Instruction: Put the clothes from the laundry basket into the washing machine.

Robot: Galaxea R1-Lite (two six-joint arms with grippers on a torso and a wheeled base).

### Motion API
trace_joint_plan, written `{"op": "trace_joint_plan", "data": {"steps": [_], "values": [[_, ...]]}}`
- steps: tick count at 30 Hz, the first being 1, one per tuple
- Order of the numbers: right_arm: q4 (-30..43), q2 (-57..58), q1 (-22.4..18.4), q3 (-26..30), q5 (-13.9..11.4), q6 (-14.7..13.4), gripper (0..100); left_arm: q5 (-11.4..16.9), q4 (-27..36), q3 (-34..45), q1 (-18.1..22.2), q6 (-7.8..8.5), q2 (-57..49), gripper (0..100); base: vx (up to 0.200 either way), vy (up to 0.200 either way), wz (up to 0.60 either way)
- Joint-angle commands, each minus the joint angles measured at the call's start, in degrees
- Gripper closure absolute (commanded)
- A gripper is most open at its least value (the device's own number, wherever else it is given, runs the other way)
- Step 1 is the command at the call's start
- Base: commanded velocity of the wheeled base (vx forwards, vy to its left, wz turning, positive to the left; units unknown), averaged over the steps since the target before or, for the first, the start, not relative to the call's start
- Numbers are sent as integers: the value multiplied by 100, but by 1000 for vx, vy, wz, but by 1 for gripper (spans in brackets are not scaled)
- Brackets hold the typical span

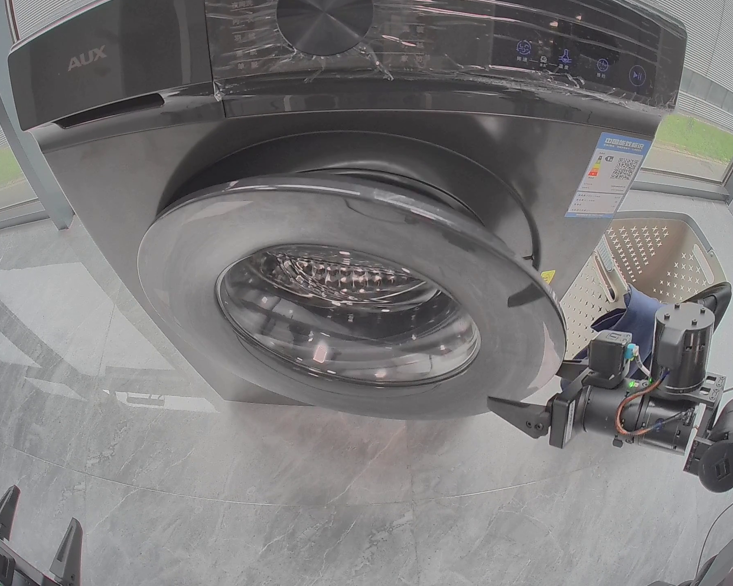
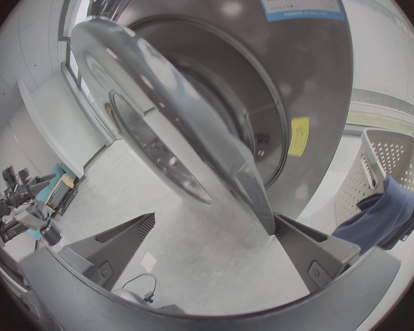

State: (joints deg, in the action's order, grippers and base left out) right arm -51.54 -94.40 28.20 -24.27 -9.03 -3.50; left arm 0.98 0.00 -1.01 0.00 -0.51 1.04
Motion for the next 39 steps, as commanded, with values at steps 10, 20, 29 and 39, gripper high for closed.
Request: {"op": "trace_joint_plan", "data": {"steps": [10,20,29,39], "values": [[-67,-34,98,-16,95,-10,0,8,0,92,0,-19,-104,0,-60,0,0],[-75,-8,590,160,121,-54,0,-1,0,92,0,-2,-104,0,-120,0,0],[-67,124,547,80,200,-63,0,8,0,92,0,-2,-104,0,0,0,0],[-119,-219,687,-95,200,-72,0,8,-9,101,0,7,-104,0,-120,0,0]]}}
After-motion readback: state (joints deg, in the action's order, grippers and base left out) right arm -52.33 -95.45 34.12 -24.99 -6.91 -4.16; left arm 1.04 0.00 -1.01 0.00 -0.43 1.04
